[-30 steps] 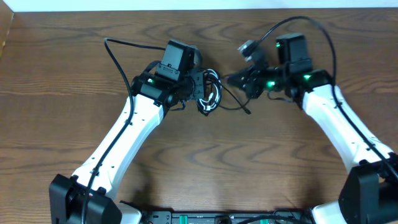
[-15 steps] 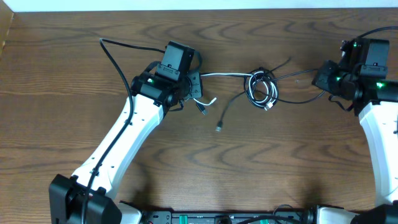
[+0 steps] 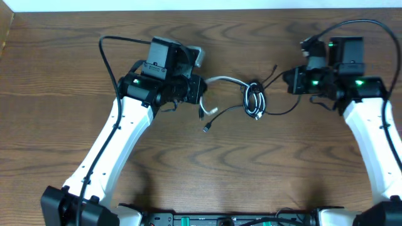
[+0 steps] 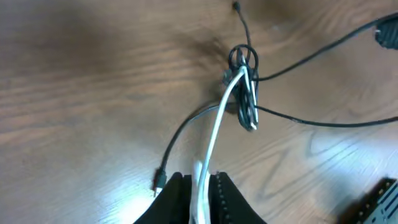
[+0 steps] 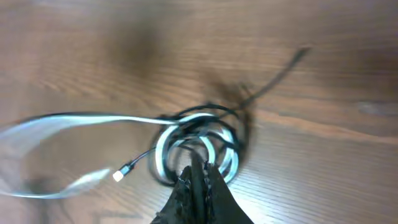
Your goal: Untangle cables
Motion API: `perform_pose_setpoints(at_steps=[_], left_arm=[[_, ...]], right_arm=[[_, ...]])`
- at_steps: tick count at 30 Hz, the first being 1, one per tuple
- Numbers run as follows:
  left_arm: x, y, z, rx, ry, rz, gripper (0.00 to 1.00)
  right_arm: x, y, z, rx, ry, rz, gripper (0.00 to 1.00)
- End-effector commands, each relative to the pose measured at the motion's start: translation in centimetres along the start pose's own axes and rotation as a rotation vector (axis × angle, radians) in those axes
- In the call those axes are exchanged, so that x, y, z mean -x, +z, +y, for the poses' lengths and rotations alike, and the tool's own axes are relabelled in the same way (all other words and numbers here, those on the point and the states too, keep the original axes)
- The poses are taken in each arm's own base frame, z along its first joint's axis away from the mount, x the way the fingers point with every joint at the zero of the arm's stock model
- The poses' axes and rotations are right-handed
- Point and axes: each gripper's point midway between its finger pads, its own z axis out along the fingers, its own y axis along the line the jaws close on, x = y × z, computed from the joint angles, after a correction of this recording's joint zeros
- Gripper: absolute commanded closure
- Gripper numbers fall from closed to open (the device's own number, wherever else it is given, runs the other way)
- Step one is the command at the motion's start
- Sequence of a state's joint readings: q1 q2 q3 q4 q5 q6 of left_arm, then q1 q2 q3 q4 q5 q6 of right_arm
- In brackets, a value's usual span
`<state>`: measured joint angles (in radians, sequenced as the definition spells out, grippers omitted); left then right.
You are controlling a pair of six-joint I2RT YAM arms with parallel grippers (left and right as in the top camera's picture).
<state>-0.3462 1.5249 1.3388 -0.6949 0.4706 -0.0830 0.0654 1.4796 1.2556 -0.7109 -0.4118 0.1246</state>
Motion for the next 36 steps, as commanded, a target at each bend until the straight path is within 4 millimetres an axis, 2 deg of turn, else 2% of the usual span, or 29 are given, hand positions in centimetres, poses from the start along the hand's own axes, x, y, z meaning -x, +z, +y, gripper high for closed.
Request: perform_pose_setpoints(at_steps=[1, 3, 4, 8, 11, 14, 19, 24, 25, 32, 36], left_arm=[[-0.9, 2.1, 1.5, 0.03, -0.105, 0.065, 0.67], [-1.3, 3.0, 2.4, 0.062, -0.159, 0.087, 0.52], [-1.6, 4.0, 2.9, 0.072, -0.201, 0.106, 0.36], [-1.6, 5.3, 2.8, 0.058, -0.232, 0.115, 0.36], [-1.1, 6.5, 1.4, 0.03, -0.197, 0.098, 0.35], [-0.1, 7.8, 0.0, 0.0, -0.194, 0.06, 0.36], [1.2, 11.8, -1.2, -0.041, -0.218, 0.01, 0.36], [1.7, 16.1, -1.6, -0.081, -0.197, -0.026, 0.44], [1.5, 17.2, -2.0, -0.091, -0.183, -0.027, 0.46], [-1.5, 20.4, -3.8, -0.1, -0.149, 0.05, 0.48], [-2.3, 21.4, -3.2, -0.065, -0.149, 0.061, 0.5]], right_arm=[[-1.0, 2.7, 0.4, 0.009, 0.01, 0.066, 0.99], [-1.8, 4.2, -0.5, -0.023, 0.07, 0.106, 0.99], [-2.4, 5.2, -1.8, -0.071, 0.14, 0.13, 0.99], [-2.8, 6.0, -3.3, -0.118, 0.208, 0.147, 0.98], [-3.2, 6.4, -4.4, -0.147, 0.255, 0.159, 0.98], [-3.4, 6.6, -4.5, -0.149, 0.258, 0.167, 0.97], [-3.4, 6.6, -4.6, -0.151, 0.26, 0.168, 0.97], [-3.4, 6.5, -4.8, -0.154, 0.264, 0.168, 0.95], [-3.4, 6.5, -4.8, -0.154, 0.264, 0.17, 0.95], [-3.6, 6.5, -4.8, -0.154, 0.255, 0.177, 0.95], [-3.6, 6.5, -4.8, -0.154, 0.255, 0.177, 0.95]])
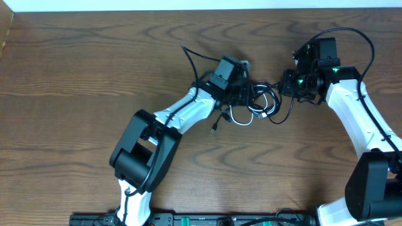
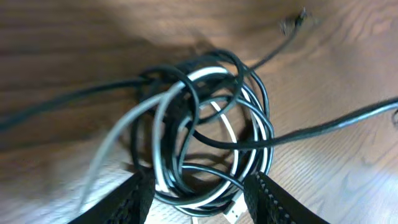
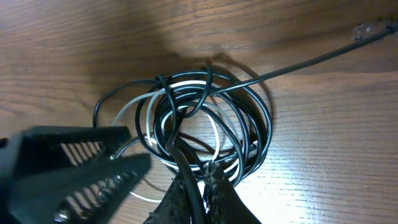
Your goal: Untangle cables
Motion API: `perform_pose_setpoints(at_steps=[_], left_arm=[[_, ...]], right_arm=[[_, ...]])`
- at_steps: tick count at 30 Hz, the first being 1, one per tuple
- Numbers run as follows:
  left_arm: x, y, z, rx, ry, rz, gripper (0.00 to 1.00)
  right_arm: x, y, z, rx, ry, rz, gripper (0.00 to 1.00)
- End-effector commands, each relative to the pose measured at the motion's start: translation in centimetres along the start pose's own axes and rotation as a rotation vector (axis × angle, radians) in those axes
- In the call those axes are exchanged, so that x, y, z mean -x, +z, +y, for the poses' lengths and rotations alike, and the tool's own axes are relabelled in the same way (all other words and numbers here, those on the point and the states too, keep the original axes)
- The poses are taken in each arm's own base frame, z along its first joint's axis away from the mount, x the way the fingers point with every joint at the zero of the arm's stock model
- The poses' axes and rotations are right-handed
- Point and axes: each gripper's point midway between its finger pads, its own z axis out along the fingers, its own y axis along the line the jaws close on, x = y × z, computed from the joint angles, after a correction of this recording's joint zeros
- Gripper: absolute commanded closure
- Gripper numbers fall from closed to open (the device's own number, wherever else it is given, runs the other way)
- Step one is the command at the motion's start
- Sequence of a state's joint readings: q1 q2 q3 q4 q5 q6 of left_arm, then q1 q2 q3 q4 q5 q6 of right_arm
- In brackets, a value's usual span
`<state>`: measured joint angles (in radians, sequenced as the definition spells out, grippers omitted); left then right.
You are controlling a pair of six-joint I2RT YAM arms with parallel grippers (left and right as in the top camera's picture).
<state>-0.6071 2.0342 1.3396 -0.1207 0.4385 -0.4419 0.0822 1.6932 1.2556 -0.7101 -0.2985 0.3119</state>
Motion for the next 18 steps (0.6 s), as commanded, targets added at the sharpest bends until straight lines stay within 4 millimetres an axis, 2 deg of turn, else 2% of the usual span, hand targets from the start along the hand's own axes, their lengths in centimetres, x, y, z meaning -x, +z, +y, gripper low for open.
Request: perform_pose_setpoints(at_steps=[1, 7, 13, 18], left_arm=[[-0.2, 1.1, 1.5, 0.046, -0.014, 0.0, 0.51], [-0.3, 2.2, 2.7, 0.082, -0.028, -0.01, 0.58], [0.2, 2.3, 4.2, 0.178, -0.034, -0.053, 0.59], [-0.6, 3.2, 4.1, 0.209, -0.01, -0.054, 0.59]], right_arm=[[0.1, 0.0, -0.2, -0.007, 0.009, -0.001, 0.94], [0.2, 0.0, -0.2, -0.007, -0.002, -0.001, 0.94], [0.1, 0.1, -0.2, -0.007, -0.011, 0.002, 0.91], [0.1, 0.1, -0.2, -0.01, -0.018, 0.001, 0.89]])
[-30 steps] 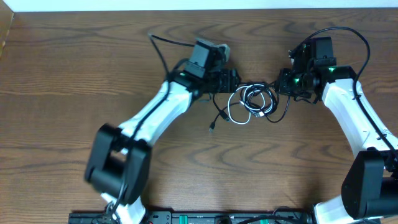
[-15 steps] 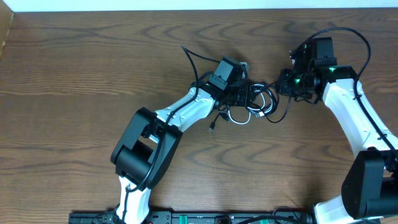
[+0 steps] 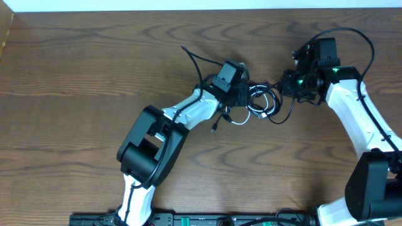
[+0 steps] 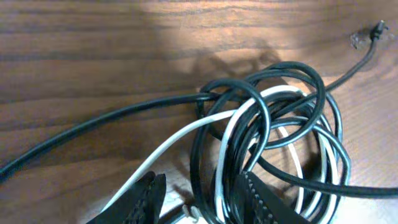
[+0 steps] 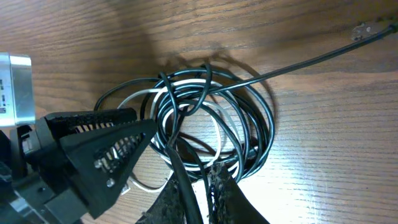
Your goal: Untangle cables
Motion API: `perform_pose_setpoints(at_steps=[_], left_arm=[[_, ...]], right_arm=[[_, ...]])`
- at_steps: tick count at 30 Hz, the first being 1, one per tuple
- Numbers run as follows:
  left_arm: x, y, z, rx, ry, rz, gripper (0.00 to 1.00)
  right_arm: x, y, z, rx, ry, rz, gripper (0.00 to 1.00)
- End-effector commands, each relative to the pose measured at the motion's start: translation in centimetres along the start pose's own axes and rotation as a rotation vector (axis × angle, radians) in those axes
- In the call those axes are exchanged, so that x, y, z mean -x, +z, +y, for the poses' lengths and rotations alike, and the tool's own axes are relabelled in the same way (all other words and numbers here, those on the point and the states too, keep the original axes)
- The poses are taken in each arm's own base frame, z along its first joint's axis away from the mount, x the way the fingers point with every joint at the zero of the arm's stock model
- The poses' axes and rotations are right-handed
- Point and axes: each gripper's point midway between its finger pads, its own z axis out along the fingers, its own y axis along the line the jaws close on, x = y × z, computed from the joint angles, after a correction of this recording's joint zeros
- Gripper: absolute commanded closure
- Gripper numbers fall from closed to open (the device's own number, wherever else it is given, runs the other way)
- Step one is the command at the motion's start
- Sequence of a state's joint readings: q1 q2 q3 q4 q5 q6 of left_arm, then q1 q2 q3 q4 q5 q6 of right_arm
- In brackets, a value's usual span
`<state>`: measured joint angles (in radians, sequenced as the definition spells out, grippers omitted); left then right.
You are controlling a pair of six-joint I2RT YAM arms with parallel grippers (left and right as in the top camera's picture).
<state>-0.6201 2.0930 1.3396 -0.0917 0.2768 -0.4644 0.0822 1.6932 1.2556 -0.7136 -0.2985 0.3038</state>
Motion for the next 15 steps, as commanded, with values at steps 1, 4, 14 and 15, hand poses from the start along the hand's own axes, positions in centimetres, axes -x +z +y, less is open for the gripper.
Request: perform_pose_setpoints(at_steps=[1, 4, 14, 15], left_arm=[[-0.8, 1.6, 0.4, 0.068, 0.022, -0.016, 0.59], [-0.8, 1.7, 0.1, 0.078, 0.036, -0.028, 0.59], [-2.2, 3.8, 2.1, 0.154, 0.039, -0.015, 0.71], [-2.1, 3.7, 2.3, 0.161, 0.038, -0.02, 0.78]], right_arm=[[0.2, 0.1, -0.2, -0.009, -0.011, -0.002, 0.89], [0.2, 0.1, -0.2, -0.009, -0.012, -0.002, 0.88], [0.3, 0.1, -0.2, -0.008, -0.013, -0.008, 0.87], [0.3, 0.1, -0.2, -0.008, -0.013, -0.008, 0.86]])
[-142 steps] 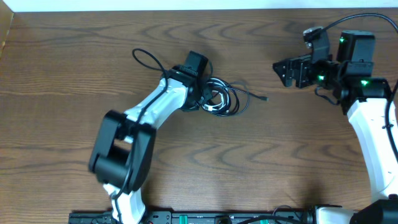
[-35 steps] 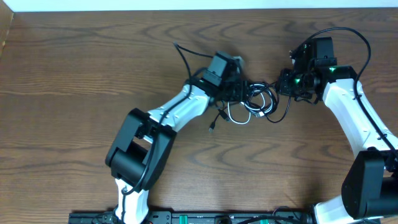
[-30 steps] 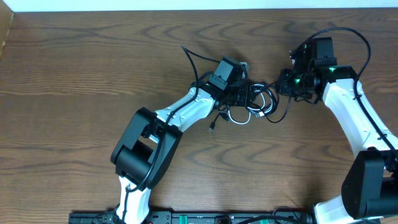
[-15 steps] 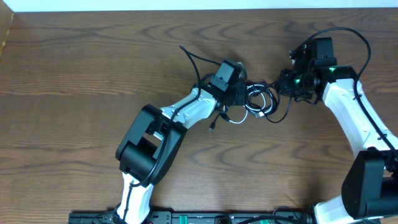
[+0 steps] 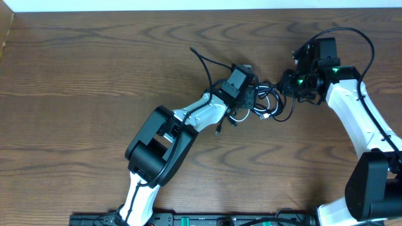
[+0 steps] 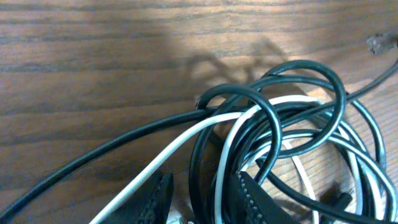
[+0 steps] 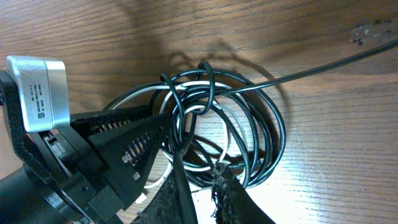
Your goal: Untangle cables
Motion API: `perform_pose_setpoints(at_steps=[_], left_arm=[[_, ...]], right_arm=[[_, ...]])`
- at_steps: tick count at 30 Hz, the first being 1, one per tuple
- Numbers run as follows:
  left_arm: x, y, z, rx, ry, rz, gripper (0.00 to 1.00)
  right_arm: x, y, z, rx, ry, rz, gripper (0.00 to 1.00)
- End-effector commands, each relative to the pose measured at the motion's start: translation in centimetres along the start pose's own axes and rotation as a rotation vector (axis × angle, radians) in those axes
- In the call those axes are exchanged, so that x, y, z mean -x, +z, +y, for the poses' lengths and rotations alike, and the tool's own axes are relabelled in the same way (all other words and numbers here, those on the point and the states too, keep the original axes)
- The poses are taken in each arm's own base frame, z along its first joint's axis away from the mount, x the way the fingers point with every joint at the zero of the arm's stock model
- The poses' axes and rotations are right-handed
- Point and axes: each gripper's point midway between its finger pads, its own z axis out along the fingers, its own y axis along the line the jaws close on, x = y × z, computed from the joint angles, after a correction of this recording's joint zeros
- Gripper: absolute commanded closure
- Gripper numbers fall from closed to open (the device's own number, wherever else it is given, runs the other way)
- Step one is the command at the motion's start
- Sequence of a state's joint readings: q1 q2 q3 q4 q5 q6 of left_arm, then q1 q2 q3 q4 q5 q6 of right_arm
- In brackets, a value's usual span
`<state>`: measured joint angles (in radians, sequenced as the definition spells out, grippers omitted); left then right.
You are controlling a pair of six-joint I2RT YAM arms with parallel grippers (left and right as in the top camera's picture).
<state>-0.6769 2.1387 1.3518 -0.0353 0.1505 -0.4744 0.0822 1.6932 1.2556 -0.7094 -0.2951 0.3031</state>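
Note:
A tangle of black and white cables (image 5: pixel 269 104) lies right of the table's middle. My left gripper (image 5: pixel 252 98) is at its left edge. In the left wrist view this gripper (image 6: pixel 202 200) stands open, with a black loop (image 6: pixel 205 155) and a white strand (image 6: pixel 225 155) between its fingers. My right gripper (image 5: pixel 284 86) is at the tangle's upper right. In the right wrist view it (image 7: pixel 202 190) is shut on a black cable (image 7: pixel 179 163) that rises from the coil (image 7: pixel 249 143). A narrow gap shows between its tips. The left gripper's body (image 7: pixel 118 155) fills that view's left side.
A black cable end (image 5: pixel 196 53) trails up and left from the tangle. A small connector (image 5: pixel 218 132) lies just below the left arm. Another plug (image 7: pixel 368 28) rests on the wood beyond the coil. The table's far edge (image 5: pixel 201 9) runs along the top.
My left gripper has moved a little to the right, deeper into the coil's left side, and now straddles a black loop and a white strand. The right arm has not moved.
First the arms were far apart, the left shut on the white cable and the right shut on a black one, with a small knot between. Then both grippers were at the loosened coil, the left one open. It has since come in among the strands.

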Motion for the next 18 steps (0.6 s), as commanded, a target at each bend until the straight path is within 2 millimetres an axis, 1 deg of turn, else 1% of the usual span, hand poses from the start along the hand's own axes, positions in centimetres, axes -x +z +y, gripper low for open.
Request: perform_pose_setpoints(at_steps=[1, 2, 3, 5, 8, 10, 11, 14, 16, 18], left_arm=[[-2.1, 2.0, 2.7, 0.1, 0.002, 0.036, 0.81], [-2.0, 1.9, 3.0, 0.119, 0.002, 0.031, 0.89], [-2.0, 1.8, 3.5, 0.148, 0.003, 0.028, 0.92], [-1.9, 1.4, 3.6, 0.154, 0.002, 0.032, 0.93], [-0.2, -1.5, 2.3, 0.11, 0.013, 0.021, 0.93], [1.3, -4.2, 0.9, 0.049, 0.031, 0.005, 0.92], [2.0, -5.8, -0.2, -0.003, 0.05, 0.001, 0.93], [3.8, -11.2, -3.4, -0.186, 0.095, -0.011, 0.93], [4.5, -14.8, -5.1, -0.307, 0.094, -0.01, 0.93], [5.0, -17.9, -5.9, -0.399, 0.09, -0.01, 0.93]], right_arm=[[0.2, 0.1, -0.1, -0.005, -0.011, -0.003, 0.86], [0.2, 0.1, -0.1, -0.005, -0.011, -0.003, 0.86], [0.2, 0.1, -0.1, -0.005, -0.011, -0.003, 0.86], [0.2, 0.1, -0.1, -0.006, -0.011, -0.003, 0.86], [0.1, 0.1, -0.2, -0.006, -0.01, 0.0, 0.86], [0.1, 0.1, -0.2, -0.01, -0.01, -0.002, 0.85], [0.2, 0.1, -0.3, -0.014, -0.01, -0.004, 0.85], [0.4, 0.1, -0.6, -0.031, -0.012, -0.013, 0.84], [0.5, 0.1, -0.6, -0.032, -0.013, -0.017, 0.85], [0.5, 0.1, -0.6, -0.032, -0.013, -0.016, 0.99]])
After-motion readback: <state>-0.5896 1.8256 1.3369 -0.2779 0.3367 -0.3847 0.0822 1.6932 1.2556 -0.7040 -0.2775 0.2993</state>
